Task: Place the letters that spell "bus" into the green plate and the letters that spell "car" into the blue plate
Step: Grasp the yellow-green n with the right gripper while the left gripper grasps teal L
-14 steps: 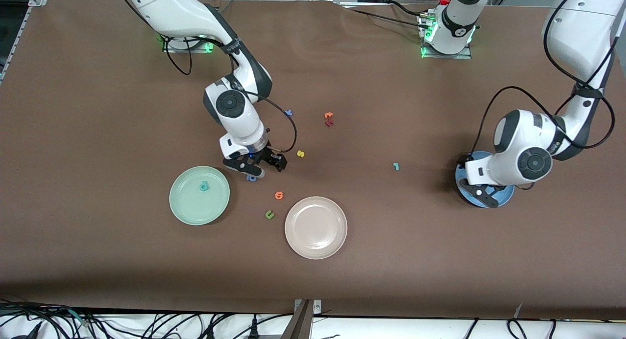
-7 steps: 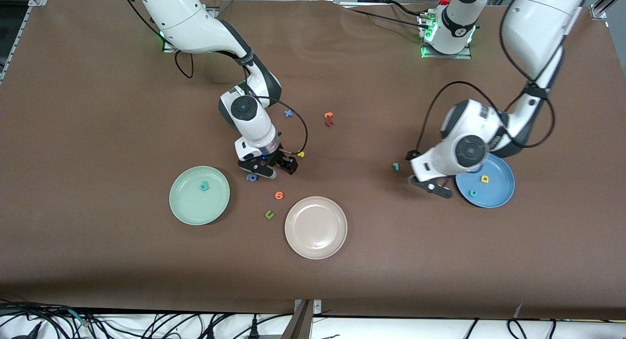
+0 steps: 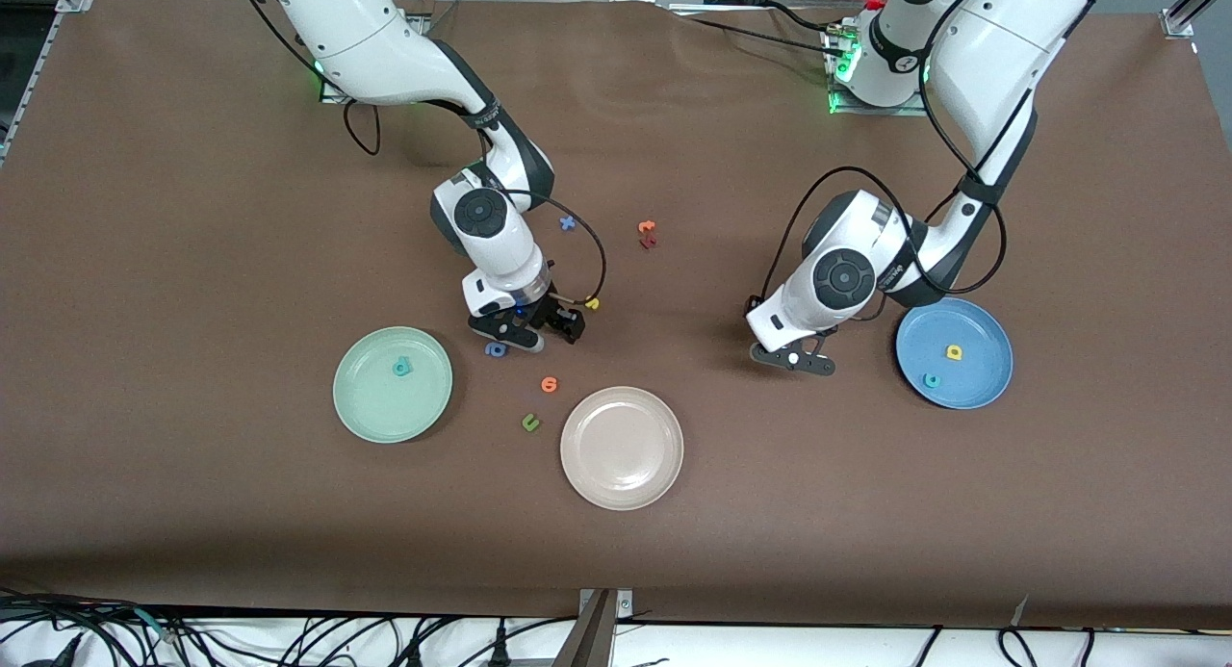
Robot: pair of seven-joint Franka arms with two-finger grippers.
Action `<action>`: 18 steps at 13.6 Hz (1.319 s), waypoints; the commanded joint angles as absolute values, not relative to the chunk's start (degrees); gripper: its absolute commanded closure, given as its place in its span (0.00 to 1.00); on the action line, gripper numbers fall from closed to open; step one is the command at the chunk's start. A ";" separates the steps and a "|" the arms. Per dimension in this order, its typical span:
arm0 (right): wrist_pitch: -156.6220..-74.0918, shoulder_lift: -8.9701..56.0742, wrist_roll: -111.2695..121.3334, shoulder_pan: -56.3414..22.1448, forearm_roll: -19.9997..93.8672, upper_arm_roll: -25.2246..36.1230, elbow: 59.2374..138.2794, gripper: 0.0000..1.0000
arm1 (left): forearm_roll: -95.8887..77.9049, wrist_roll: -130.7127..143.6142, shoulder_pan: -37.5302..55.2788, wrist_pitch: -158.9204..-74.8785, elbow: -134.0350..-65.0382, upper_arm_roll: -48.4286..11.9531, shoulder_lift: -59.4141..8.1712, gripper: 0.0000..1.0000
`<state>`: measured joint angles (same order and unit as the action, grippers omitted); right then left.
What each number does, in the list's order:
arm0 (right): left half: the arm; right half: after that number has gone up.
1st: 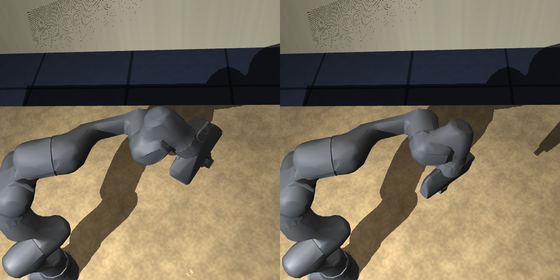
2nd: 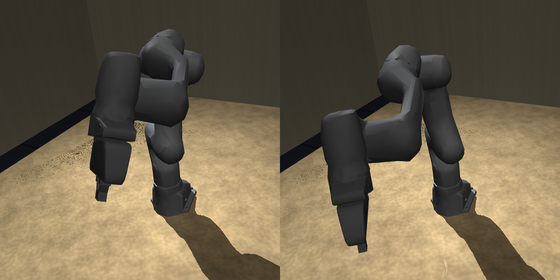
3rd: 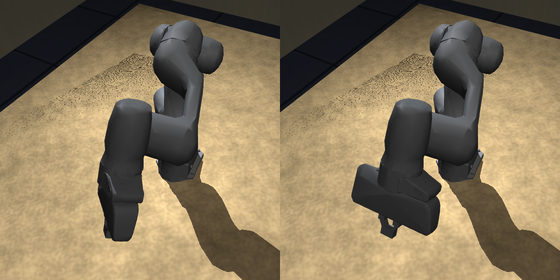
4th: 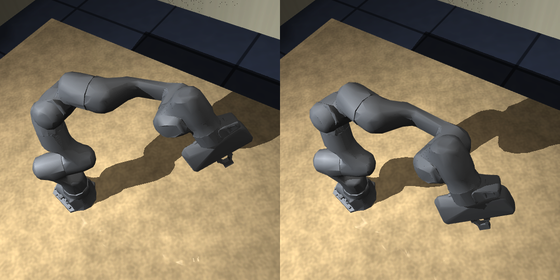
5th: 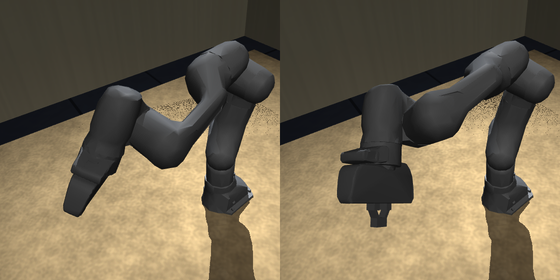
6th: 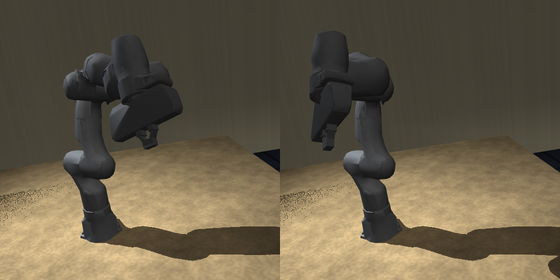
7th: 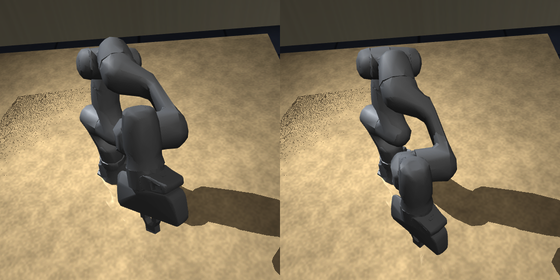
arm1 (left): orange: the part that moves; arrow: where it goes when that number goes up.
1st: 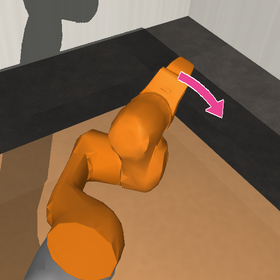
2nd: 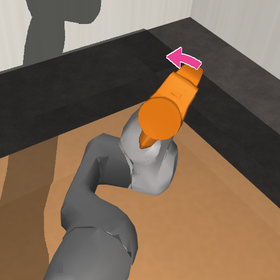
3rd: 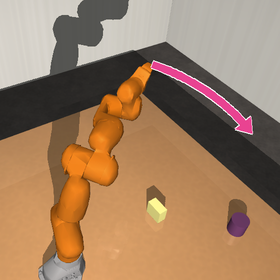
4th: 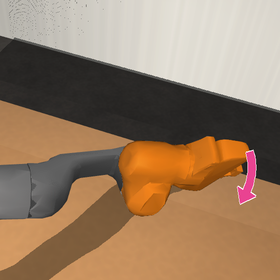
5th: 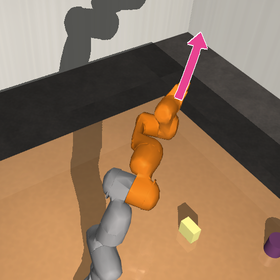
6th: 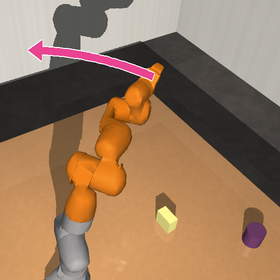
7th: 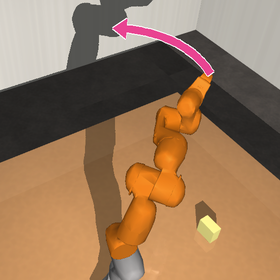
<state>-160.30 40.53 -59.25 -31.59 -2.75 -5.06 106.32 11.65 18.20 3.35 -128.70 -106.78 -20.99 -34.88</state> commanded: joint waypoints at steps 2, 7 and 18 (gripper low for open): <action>-151.64 36.49 -60.21 -31.73 -2.63 -5.28 105.91 0.23 | 11.51 19.16 2.99 -129.37 -106.96 -20.83 -35.51 0.53; -149.24 36.12 -60.38 -31.46 -2.99 -5.27 105.91 0.27 | 11.51 21.00 3.43 -131.13 -106.96 -20.83 -37.53 0.53; -149.68 37.97 -60.03 -31.73 -3.96 -5.45 105.64 0.28 | 11.51 18.56 1.76 -121.24 -103.11 -20.39 -33.67 0.87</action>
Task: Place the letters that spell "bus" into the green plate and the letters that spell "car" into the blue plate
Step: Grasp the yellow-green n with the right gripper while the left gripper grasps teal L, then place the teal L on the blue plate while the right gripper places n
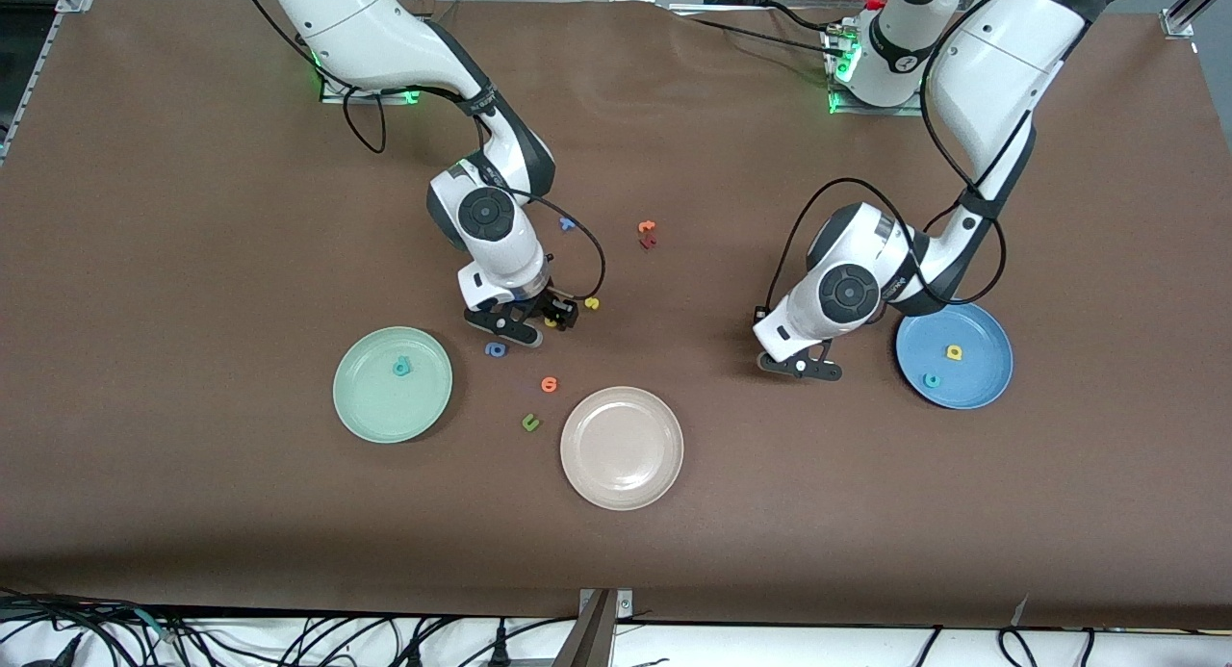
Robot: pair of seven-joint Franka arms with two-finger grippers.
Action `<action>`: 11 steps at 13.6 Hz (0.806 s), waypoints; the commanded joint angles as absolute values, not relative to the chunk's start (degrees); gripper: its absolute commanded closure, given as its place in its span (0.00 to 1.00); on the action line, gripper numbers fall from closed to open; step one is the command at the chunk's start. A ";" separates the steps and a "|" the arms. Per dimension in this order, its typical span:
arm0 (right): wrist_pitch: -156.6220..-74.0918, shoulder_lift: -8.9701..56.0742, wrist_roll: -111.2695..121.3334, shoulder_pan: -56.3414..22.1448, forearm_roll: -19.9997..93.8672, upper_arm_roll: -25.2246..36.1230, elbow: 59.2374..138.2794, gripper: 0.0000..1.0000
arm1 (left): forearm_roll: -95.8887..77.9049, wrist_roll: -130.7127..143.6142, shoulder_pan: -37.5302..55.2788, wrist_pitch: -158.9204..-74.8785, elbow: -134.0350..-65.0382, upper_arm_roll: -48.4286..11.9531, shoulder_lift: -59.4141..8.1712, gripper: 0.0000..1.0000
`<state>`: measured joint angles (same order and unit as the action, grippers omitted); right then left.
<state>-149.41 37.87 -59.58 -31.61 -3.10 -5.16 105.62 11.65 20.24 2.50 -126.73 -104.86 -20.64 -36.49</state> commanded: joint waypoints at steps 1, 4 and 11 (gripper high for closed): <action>-149.68 38.14 -60.03 -31.73 -3.96 -5.45 105.56 0.29 | 11.51 16.63 0.80 -119.11 -102.23 -20.39 -33.66 0.87; -149.68 38.14 -59.85 -31.82 -4.22 -5.54 105.56 0.47 | 11.51 8.13 -5.34 -117.95 -102.13 -20.48 -31.30 0.87; -149.16 36.22 -57.84 -31.12 -5.45 -5.19 105.38 1.00 | 11.60 -16.87 -19.59 -116.02 -102.48 -20.48 -31.20 0.85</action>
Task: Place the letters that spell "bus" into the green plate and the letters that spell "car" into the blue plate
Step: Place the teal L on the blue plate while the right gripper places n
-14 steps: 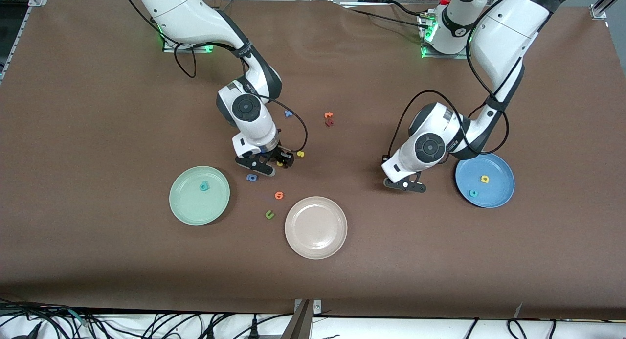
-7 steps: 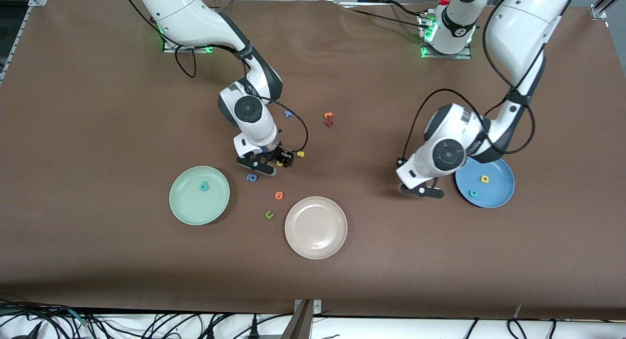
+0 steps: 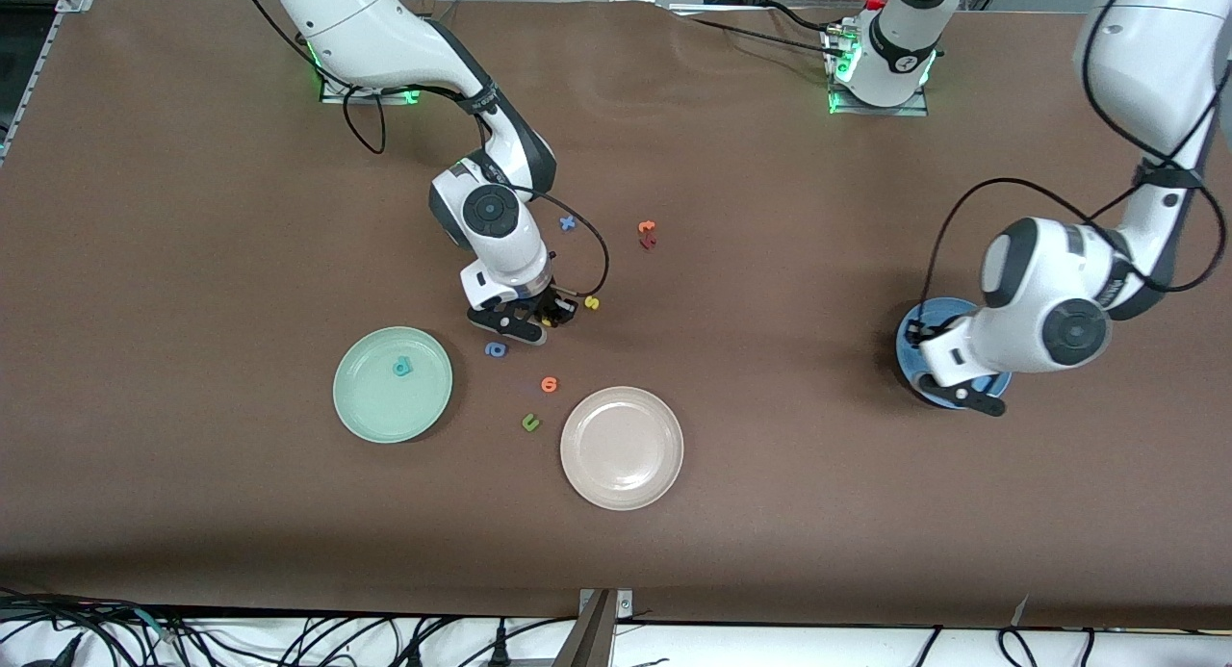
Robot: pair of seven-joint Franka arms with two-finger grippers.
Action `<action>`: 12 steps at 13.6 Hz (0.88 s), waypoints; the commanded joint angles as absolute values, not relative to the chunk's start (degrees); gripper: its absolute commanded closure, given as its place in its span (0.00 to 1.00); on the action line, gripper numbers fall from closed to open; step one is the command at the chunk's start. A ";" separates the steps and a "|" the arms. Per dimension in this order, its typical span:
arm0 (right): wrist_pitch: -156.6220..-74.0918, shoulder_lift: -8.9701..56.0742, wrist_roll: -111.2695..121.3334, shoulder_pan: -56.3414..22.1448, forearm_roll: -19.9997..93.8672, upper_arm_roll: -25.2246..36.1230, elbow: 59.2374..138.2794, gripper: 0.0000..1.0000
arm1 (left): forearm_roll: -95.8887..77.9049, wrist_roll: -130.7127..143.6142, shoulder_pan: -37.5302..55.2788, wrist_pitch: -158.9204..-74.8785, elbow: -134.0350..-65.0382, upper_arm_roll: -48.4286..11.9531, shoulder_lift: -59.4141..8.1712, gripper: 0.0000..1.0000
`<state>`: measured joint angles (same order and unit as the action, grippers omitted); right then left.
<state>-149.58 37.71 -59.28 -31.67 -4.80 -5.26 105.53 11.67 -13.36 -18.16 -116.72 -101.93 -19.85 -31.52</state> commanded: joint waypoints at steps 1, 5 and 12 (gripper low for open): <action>-148.19 34.91 -55.57 -30.07 -5.28 -5.19 105.47 1.00 | 11.51 -16.87 -19.69 -116.02 -102.57 -20.48 -31.20 0.57; -137.75 29.63 -39.32 -23.22 -5.10 -5.10 105.56 1.00 | 11.51 -16.96 -19.34 -116.02 -102.39 -20.57 -31.20 0.00; -135.79 29.62 -17.07 -12.75 -5.01 -3.96 106.17 1.00 | 11.25 -16.00 -18.72 -116.02 -102.04 -22.50 -29.71 0.00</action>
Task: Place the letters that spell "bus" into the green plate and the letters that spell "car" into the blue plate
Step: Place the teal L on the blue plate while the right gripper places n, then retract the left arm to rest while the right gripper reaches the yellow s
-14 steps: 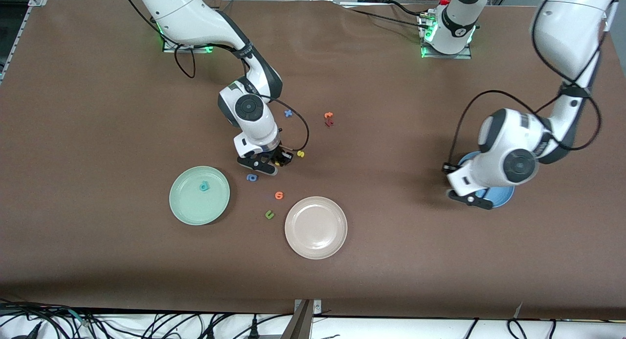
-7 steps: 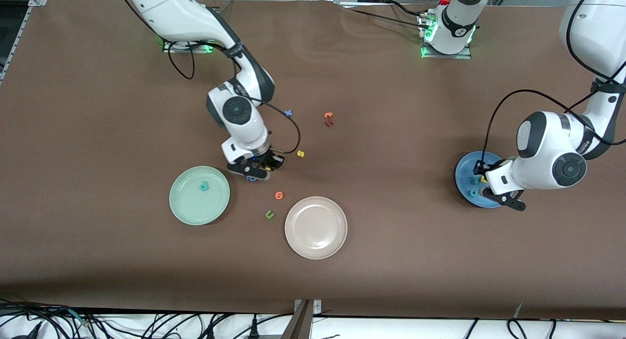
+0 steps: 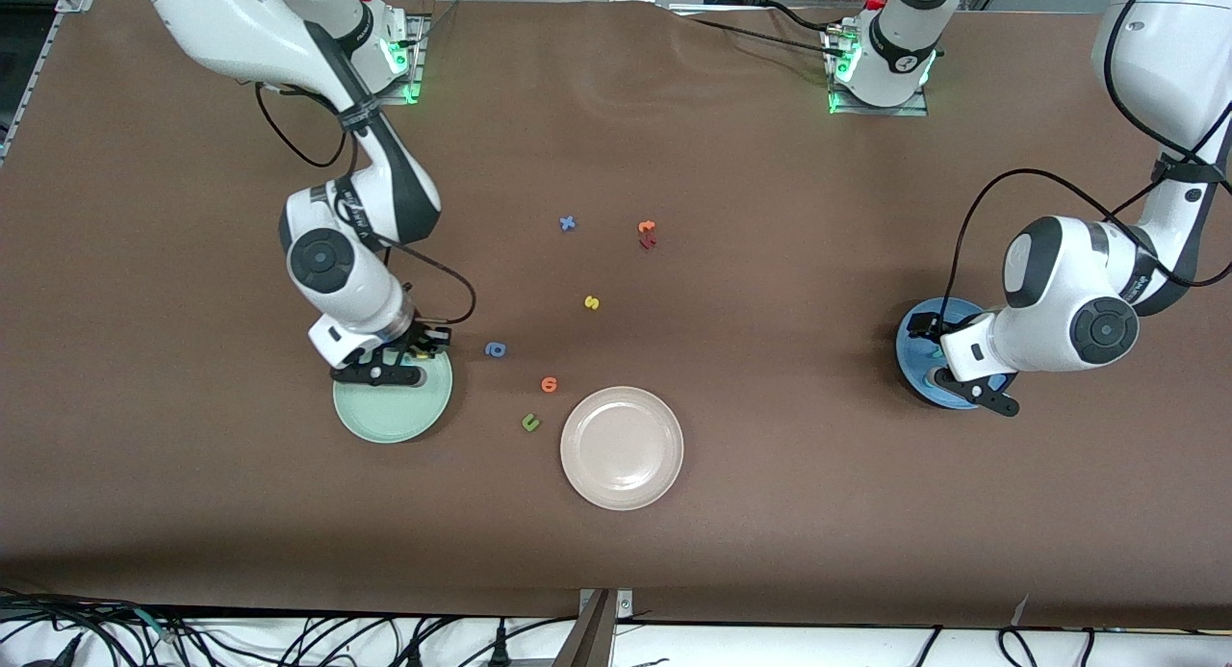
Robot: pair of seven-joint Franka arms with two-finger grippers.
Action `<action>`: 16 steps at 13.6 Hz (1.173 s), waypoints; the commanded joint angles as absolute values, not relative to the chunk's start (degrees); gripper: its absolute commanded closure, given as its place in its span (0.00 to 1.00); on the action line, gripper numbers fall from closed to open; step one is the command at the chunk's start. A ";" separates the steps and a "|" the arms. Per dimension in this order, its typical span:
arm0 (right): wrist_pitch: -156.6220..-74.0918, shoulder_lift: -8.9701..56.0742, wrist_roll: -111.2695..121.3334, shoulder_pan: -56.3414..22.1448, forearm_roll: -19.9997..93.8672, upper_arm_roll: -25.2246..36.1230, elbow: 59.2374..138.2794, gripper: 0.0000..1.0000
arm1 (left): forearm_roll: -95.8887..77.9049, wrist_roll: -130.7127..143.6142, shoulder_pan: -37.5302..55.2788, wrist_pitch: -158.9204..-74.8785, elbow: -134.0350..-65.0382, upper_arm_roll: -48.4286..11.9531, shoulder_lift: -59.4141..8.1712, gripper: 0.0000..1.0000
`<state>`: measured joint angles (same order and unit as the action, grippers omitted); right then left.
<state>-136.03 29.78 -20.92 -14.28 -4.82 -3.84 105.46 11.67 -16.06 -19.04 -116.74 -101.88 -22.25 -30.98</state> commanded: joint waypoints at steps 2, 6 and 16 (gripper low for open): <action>-136.75 30.93 -16.26 -11.95 -5.18 -3.96 106.00 1.00 | 11.51 -16.00 -18.72 -116.02 -101.95 -22.67 -28.75 0.00; -137.64 31.38 -16.87 -11.95 -5.10 -4.04 106.08 0.57 | 11.51 -13.81 -18.28 -112.33 -93.81 -25.31 -27.51 0.00; -141.75 31.46 -43.46 -17.74 -4.74 -11.59 105.91 0.40 | 9.85 -7.47 -5.28 -86.22 -82.17 -15.41 -11.45 0.00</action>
